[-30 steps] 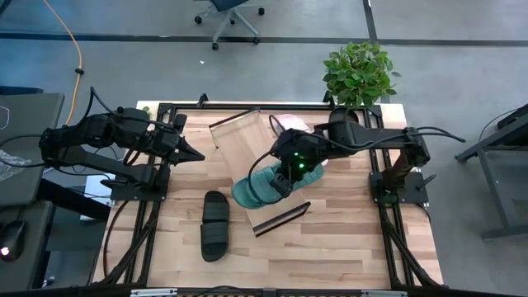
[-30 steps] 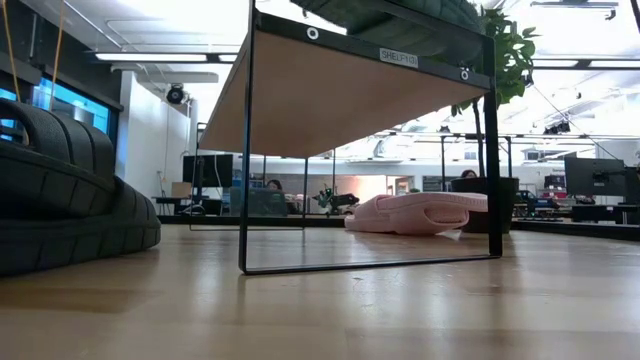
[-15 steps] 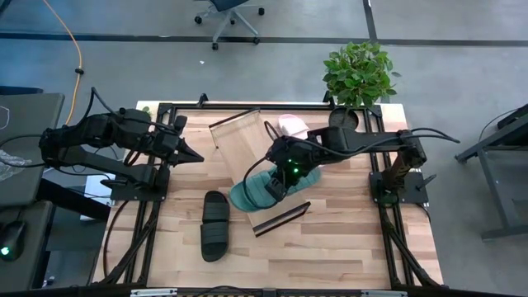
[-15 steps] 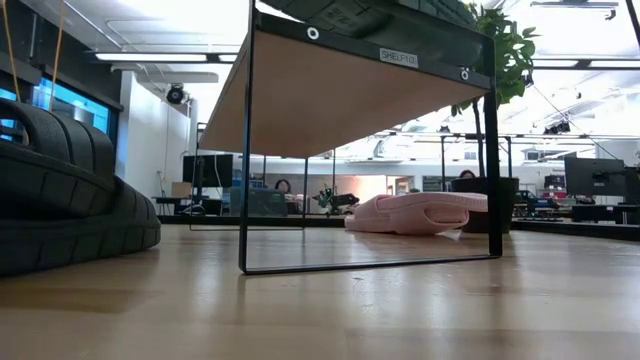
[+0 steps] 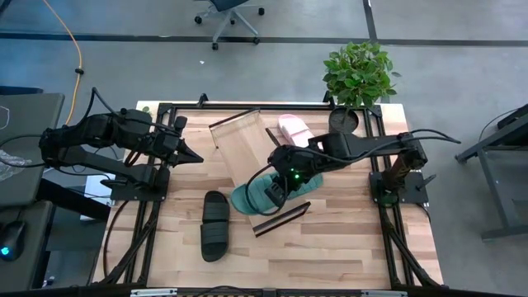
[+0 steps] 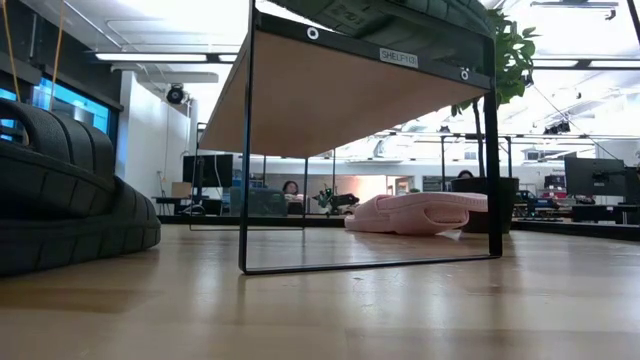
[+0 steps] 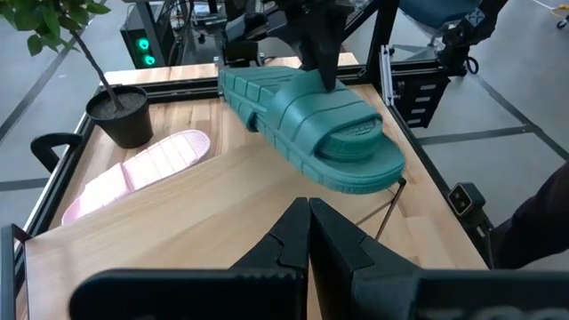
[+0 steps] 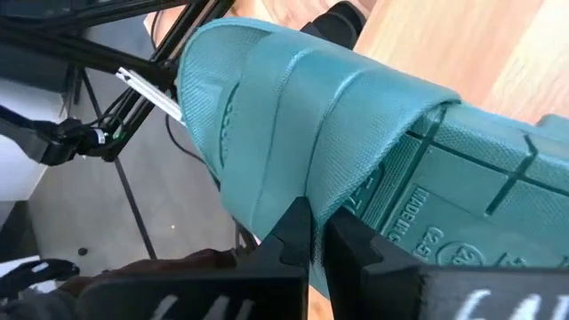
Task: Pick and place slides into the shelf
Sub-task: Put the blue pair of slides on the shelf
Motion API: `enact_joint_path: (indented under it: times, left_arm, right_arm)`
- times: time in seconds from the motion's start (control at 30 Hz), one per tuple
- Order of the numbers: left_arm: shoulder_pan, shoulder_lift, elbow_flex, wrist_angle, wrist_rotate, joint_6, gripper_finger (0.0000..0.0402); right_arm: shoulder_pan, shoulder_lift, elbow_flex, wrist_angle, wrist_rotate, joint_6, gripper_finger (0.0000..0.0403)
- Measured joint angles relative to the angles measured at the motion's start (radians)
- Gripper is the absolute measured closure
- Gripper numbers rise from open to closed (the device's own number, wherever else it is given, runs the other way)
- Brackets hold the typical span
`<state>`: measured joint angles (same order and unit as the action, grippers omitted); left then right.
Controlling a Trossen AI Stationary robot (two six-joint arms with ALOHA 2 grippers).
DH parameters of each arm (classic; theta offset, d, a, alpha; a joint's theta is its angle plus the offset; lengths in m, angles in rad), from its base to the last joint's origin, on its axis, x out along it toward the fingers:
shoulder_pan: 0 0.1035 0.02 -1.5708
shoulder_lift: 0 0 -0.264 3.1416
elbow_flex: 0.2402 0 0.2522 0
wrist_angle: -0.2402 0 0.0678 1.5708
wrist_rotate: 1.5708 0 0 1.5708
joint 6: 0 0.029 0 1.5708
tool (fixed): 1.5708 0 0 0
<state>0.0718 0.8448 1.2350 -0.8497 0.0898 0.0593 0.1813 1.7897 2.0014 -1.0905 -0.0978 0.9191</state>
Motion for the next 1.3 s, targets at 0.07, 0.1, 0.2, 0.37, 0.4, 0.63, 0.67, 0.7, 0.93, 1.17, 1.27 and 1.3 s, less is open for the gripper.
enact_joint_path:
  times: [0.07,0.1,0.2,0.37,0.4,0.63,0.67,0.7,0.93,1.17,1.27,1.3]
  left_arm:
    - [0.000,0.000,0.000,0.000,0.000,0.000,0.0401]
    - [0.000,0.000,0.000,0.000,0.000,0.000,0.0401]
    - [0.000,0.000,0.000,0.000,0.000,0.000,0.0401]
    - [0.000,0.000,0.000,0.000,0.014,0.000,0.0401]
    - [0.000,0.000,0.000,-0.002,0.015,0.000,0.0401]
    - [0.000,0.000,0.000,-0.022,0.015,0.000,0.0401]
    - [0.000,0.000,0.000,-0.022,0.015,0.000,0.0401]
    - [0.000,0.000,0.000,-0.022,0.015,0.000,0.0401]
    - [0.000,0.000,0.000,-0.025,0.017,0.012,0.0401]
    - [0.000,0.000,0.000,-0.028,0.026,0.015,0.0401]
    - [0.000,0.000,0.000,-0.038,0.026,0.015,0.0401]
    - [0.000,0.000,0.000,-0.041,0.026,0.015,0.0401]
  right_arm:
    - [0.002,0.000,0.000,-0.008,0.017,0.001,0.0403]
    - [0.002,0.002,0.000,-0.010,0.020,0.006,0.0403]
    - [0.006,0.009,0.000,-0.025,0.019,0.016,0.0403]
    - [0.010,0.028,-0.002,-0.018,0.017,0.017,0.0403]
    - [0.010,0.029,-0.002,-0.015,0.013,0.021,0.0403]
    - [0.009,0.050,-0.002,-0.005,0.006,0.033,0.0403]
    - [0.009,0.052,-0.002,-0.004,0.003,0.033,0.0403]
    - [0.010,0.057,-0.002,-0.004,-0.001,0.034,0.0403]
    - [0.016,0.076,-0.002,0.008,-0.025,0.042,0.0403]
    - [0.016,0.079,-0.002,0.012,-0.024,0.049,0.0403]
    - [0.016,0.079,-0.002,0.011,-0.021,0.053,0.0403]
    - [0.016,0.079,-0.002,0.011,-0.020,0.057,0.0403]
